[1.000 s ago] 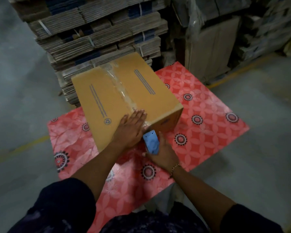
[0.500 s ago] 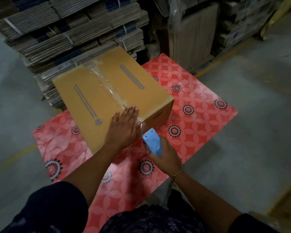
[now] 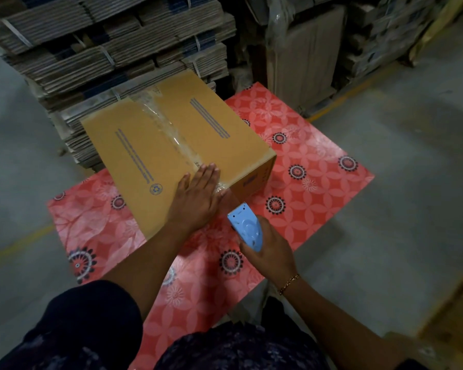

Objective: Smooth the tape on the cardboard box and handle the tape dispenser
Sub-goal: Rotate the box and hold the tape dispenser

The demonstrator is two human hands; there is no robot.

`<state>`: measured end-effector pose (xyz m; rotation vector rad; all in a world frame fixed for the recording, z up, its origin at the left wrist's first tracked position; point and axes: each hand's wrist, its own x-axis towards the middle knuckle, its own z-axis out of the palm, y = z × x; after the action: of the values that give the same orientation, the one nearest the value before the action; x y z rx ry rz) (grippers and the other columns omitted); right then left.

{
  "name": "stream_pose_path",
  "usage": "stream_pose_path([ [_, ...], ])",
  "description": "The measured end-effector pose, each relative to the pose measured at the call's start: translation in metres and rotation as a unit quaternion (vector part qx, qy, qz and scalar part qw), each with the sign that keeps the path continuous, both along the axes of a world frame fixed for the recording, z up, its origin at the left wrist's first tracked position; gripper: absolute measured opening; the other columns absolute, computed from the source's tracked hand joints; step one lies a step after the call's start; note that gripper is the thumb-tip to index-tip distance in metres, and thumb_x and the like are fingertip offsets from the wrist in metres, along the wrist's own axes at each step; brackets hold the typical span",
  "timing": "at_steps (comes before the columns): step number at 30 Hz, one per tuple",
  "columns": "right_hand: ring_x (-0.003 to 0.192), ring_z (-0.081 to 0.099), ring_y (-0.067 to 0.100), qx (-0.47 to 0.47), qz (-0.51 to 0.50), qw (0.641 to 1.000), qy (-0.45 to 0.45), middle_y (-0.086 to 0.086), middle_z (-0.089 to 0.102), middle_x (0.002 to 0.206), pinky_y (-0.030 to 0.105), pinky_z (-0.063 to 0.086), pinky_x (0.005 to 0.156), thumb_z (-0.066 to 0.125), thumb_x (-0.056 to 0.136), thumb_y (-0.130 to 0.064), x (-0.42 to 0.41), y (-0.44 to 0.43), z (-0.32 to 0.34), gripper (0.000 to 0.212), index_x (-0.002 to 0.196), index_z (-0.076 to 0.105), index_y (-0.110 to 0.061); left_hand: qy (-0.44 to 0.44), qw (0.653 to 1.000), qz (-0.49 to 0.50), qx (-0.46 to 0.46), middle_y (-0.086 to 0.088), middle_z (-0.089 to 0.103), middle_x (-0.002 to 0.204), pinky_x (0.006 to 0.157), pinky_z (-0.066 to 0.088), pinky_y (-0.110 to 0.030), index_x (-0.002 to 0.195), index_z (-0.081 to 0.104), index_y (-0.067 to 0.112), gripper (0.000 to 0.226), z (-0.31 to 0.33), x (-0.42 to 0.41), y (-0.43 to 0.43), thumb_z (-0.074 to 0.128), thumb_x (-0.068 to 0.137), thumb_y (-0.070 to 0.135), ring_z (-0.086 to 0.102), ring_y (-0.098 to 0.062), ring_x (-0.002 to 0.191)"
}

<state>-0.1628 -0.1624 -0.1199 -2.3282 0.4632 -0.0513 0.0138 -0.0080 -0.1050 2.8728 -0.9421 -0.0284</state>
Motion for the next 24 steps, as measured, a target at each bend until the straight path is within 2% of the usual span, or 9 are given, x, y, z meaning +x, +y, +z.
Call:
stream_pose_path([
  [3, 0.088, 0.067, 0.020, -0.013, 0.009, 1.000, 0.013, -0.003, 0.067, 0.113, 0.034, 0.055, 0.067, 0.066, 0.082, -0.050, -0.002, -0.003, 0.000, 0.066, 0.139, 0.041, -0.027, -0.001, 1.000, -0.003, -0.002, 0.002, 0.022, 0.169, 0.124, 0.017, -0.048, 0.160, 0.023, 0.021, 0.066, -0.001, 0.001, 0.001, 0.016, 0.104, 0.054, 0.018, -0.014, 0.156],
  [6, 0.087, 0.067, 0.023, -0.082, 0.034, 0.994, 0.057, -0.003, 0.068, 0.110, 0.033, 0.054, 0.066, 0.061, 0.082, -0.055, 0.005, -0.007, 0.012, 0.068, 0.140, 0.040, -0.028, -0.007, 1.000, -0.006, 0.004, 0.002, 0.022, 0.170, 0.123, 0.018, -0.048, 0.161, 0.022, 0.021, 0.066, -0.002, 0.001, 0.002, 0.014, 0.104, 0.055, 0.017, -0.014, 0.156],
  [8, 0.087, 0.067, 0.026, -0.134, 0.060, 0.985, 0.094, -0.001, 0.069, 0.105, 0.034, 0.053, 0.065, 0.058, 0.082, -0.056, 0.014, -0.011, 0.026, 0.061, 0.134, 0.044, -0.027, -0.014, 1.000, -0.004, 0.004, 0.001, 0.025, 0.168, 0.123, 0.020, -0.049, 0.160, 0.026, 0.020, 0.067, -0.001, 0.001, 0.001, 0.014, 0.103, 0.055, 0.021, -0.015, 0.156],
  [11, 0.091, 0.070, 0.031, -0.156, 0.108, 0.971, 0.145, 0.005, 0.073, 0.103, 0.033, 0.051, 0.065, 0.060, 0.081, -0.054, 0.046, -0.013, 0.049, 0.049, 0.119, 0.061, -0.022, -0.018, 1.000, -0.008, 0.011, -0.001, 0.027, 0.168, 0.122, 0.022, -0.050, 0.159, 0.027, 0.019, 0.065, -0.002, -0.001, 0.001, 0.020, 0.103, 0.050, 0.022, -0.017, 0.155],
  [14, 0.099, 0.070, 0.031, -0.208, 0.159, 0.939, 0.225, 0.008, 0.073, 0.114, 0.034, 0.053, 0.076, 0.061, 0.076, -0.054, 0.099, -0.008, 0.076, 0.047, 0.104, 0.070, -0.017, -0.014, 1.000, -0.011, 0.020, -0.001, 0.024, 0.169, 0.122, 0.020, -0.050, 0.160, 0.025, 0.019, 0.063, -0.003, 0.000, 0.002, 0.025, 0.103, 0.045, 0.020, -0.017, 0.156],
  [17, 0.092, 0.067, 0.028, -0.248, 0.226, 0.890, 0.310, 0.008, 0.074, 0.111, 0.032, 0.053, 0.075, 0.065, 0.072, -0.045, 0.125, -0.005, 0.090, 0.033, 0.084, 0.066, -0.015, -0.005, 1.000, -0.011, 0.017, 0.000, 0.023, 0.169, 0.123, 0.019, -0.050, 0.160, 0.024, 0.019, 0.064, -0.001, 0.002, 0.002, 0.020, 0.103, 0.048, 0.018, -0.016, 0.156],
  [20, 0.093, 0.067, 0.021, -0.330, 0.283, 0.807, 0.401, -0.001, 0.075, 0.108, 0.031, 0.052, 0.075, 0.073, 0.067, -0.045, 0.097, -0.018, 0.070, 0.038, 0.098, 0.075, -0.024, -0.011, 1.000, -0.010, 0.003, 0.000, 0.026, 0.168, 0.123, 0.020, -0.050, 0.159, 0.026, 0.019, 0.065, 0.001, 0.000, 0.002, 0.019, 0.104, 0.051, 0.020, -0.016, 0.156],
  [21, 0.098, 0.068, 0.022, -0.332, 0.282, 0.807, 0.398, 0.000, 0.074, 0.112, 0.031, 0.049, 0.075, 0.072, 0.070, -0.049, 0.081, -0.024, 0.058, 0.043, 0.105, 0.074, -0.023, -0.016, 1.000, -0.010, 0.003, 0.000, 0.027, 0.168, 0.123, 0.021, -0.050, 0.159, 0.027, 0.019, 0.065, 0.000, -0.001, 0.002, 0.019, 0.104, 0.051, 0.022, -0.016, 0.156],
  [24, 0.107, 0.067, 0.032, -0.300, 0.273, 0.863, 0.300, 0.009, 0.069, 0.119, 0.034, 0.041, 0.070, 0.067, 0.078, -0.061, 0.047, -0.034, 0.030, 0.068, 0.127, 0.055, -0.015, -0.021, 1.000, -0.011, 0.007, -0.001, 0.028, 0.168, 0.122, 0.023, -0.050, 0.158, 0.028, 0.018, 0.064, -0.004, 0.002, 0.002, 0.020, 0.103, 0.051, 0.023, -0.017, 0.155],
])
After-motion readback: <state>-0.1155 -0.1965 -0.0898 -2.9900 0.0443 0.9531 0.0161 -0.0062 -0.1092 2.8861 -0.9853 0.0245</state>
